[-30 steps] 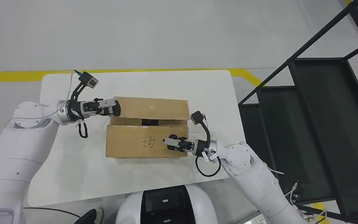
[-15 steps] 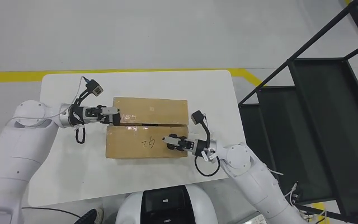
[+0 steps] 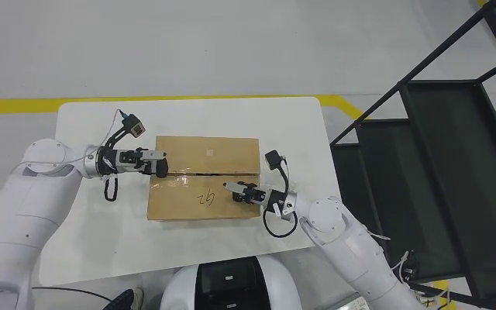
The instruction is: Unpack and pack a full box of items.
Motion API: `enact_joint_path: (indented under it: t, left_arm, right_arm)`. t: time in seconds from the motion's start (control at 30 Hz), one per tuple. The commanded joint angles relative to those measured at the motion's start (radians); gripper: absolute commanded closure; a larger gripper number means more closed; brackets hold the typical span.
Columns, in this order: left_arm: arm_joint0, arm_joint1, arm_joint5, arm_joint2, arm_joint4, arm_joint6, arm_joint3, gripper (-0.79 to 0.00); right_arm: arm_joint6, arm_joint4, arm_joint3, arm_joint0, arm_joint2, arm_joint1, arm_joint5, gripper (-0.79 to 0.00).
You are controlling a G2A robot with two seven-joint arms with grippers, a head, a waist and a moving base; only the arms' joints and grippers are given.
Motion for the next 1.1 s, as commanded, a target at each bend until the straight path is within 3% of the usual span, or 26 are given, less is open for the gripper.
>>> enact_joint_path:
  t: [0.0, 0.57, 1.07]
  left_arm:
    - [-0.001, 0.002, -0.006, 0.004, 0.026, 0.006, 0.008, -0.785]
    - [-0.009, 0.010, 0.016, 0.003, 0.054, -0.016, 0.051, -0.785]
    - [-0.035, -0.006, 0.031, 0.020, 0.028, -0.030, 0.073, -0.785]
  right_arm:
    - [-0.003, 0.000, -0.002, -0.001, -0.001, 0.000, 0.001, -0.785]
    - [-0.045, 0.018, -0.047, -0.043, 0.031, 0.007, -0.038, -0.785]
    - [-0.047, 0.111, -0.119, -0.171, 0.153, 0.029, -0.143, -0.785]
